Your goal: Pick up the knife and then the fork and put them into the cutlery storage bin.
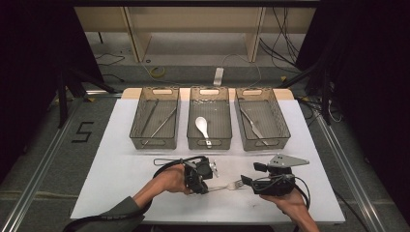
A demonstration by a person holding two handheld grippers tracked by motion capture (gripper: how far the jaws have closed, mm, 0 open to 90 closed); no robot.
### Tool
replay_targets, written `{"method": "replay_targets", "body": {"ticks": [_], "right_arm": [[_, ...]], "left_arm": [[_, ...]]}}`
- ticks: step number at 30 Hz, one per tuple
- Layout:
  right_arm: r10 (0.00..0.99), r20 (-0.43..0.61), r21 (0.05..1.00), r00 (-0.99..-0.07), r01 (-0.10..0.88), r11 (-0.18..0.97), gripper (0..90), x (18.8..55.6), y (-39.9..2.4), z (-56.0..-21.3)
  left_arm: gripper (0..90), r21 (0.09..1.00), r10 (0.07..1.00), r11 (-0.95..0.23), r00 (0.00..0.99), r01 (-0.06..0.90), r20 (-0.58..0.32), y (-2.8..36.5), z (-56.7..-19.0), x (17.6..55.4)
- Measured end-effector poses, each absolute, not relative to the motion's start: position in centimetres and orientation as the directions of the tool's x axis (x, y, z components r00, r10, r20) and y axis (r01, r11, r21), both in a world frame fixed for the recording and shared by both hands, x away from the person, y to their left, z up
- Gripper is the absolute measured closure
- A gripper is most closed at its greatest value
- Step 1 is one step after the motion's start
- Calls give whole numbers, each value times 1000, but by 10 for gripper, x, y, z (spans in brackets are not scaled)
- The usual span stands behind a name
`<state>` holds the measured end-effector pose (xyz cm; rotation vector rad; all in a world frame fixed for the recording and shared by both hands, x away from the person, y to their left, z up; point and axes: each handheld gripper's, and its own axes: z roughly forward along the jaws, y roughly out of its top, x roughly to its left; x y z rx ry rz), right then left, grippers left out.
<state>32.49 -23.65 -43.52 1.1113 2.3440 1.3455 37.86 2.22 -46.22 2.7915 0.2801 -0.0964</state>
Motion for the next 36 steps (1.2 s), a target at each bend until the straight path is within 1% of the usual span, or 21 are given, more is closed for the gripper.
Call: {"method": "replay_targets", "body": {"ticks": [9,18,22,26,31,33,36], "right_arm": [[689,164,815,-705,491,308,308,324,-232,-435],[664,152,811,-732,476,339,310,323,-221,-435],[652,140,806,-745,468,362,310,322,-215,-436],[632,97,799,-769,438,411,309,320,-206,-438],[572,4,776,-820,363,515,309,317,-186,-441],[541,-41,760,-840,326,563,311,315,-176,-444],[485,-121,705,-866,269,656,315,313,-161,-452]], "left_arm": [[808,330,215,-910,965,253,-147,25,-462,382],[809,330,224,-908,965,258,-138,28,-456,383],[809,336,229,-903,962,268,-151,29,-453,384],[808,332,242,-898,955,287,-171,31,-452,385],[808,336,233,-898,955,285,-187,32,-447,385],[808,336,234,-897,953,288,-192,32,-446,384],[808,338,234,-895,951,292,-202,32,-444,383]]}}
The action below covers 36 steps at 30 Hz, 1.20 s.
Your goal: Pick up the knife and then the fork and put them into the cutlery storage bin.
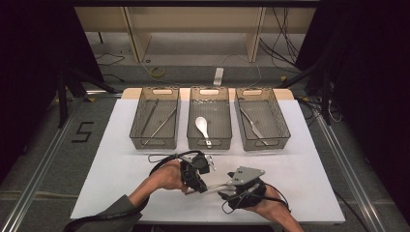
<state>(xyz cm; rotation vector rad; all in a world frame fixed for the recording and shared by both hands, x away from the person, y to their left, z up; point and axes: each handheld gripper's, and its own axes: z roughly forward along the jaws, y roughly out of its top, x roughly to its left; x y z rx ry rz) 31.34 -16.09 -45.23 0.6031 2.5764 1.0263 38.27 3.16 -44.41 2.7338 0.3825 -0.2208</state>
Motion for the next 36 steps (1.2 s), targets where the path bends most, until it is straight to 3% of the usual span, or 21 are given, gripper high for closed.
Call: {"method": "replay_targets", "body": {"ticks": [13,26,33,36], "right_arm": [[327,-342,558,-881,90,825,481,308,-132,-472],[220,-421,502,-880,-24,864,764,304,-127,-475],[129,-463,455,-877,-111,883,874,298,-126,-473],[125,-458,449,-880,-108,887,879,298,-126,-471]], "left_arm": [[808,331,204,-901,948,279,-243,28,-440,377],[807,332,189,-903,945,274,-267,27,-440,376],[809,363,172,-890,940,277,-296,32,-438,380],[797,379,174,-882,941,280,-290,33,-436,380]]}}
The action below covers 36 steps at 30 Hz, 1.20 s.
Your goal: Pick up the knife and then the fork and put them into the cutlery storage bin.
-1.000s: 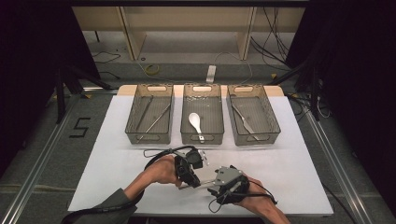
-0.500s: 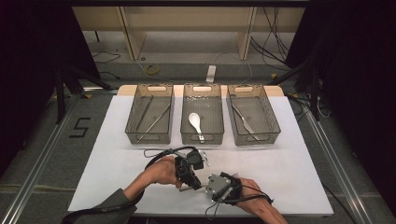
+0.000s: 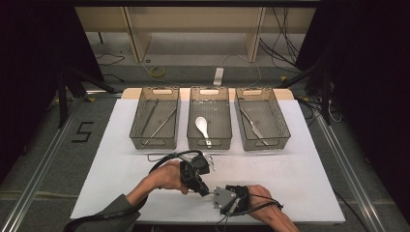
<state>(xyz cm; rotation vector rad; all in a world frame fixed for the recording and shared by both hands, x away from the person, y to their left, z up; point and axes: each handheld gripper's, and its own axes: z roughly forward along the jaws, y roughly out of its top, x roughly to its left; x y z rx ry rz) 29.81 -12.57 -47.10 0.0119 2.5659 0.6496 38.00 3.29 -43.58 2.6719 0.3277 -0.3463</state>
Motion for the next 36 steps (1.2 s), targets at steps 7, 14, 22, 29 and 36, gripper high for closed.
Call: {"method": "replay_targets", "body": {"ticks": [7,14,22,29,36], "right_arm": [[134,-466,438,-874,-96,894,880,301,-131,-471],[186,-463,453,-867,-50,890,880,306,-141,-467],[241,-444,482,-863,-3,876,879,314,-154,-461],[327,-416,530,-848,66,845,879,324,-163,-457],[418,-376,580,-827,141,803,879,336,-174,-451]], "left_arm": [[540,481,235,-814,942,327,-241,42,-425,384],[374,557,314,-744,929,369,-197,56,-416,386],[245,626,379,-665,906,407,-187,71,-415,384],[180,693,430,-591,888,413,-163,89,-415,382],[167,762,505,-490,851,423,-148,111,-411,379]]}}
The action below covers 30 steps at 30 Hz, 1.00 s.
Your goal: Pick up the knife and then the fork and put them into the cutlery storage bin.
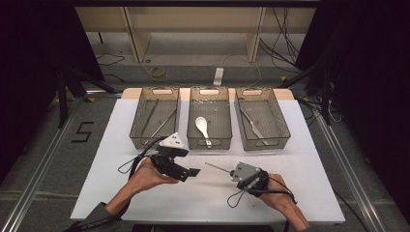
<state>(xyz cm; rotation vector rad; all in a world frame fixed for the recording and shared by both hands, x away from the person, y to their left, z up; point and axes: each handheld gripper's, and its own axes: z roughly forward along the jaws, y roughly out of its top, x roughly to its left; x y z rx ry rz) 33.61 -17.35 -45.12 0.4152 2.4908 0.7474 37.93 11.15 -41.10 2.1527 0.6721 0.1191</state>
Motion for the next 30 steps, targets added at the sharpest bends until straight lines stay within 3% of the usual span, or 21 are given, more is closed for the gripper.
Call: {"method": "replay_targets", "body": {"ticks": [15,30], "right_arm": [[650,-201,676,-733,377,634,879,374,-214,-423],[740,-122,715,-662,459,528,878,415,-231,-405]], "left_arm": [[164,822,562,-390,814,414,-143,135,-414,369],[161,861,595,-322,791,395,-141,149,-415,360]]}}
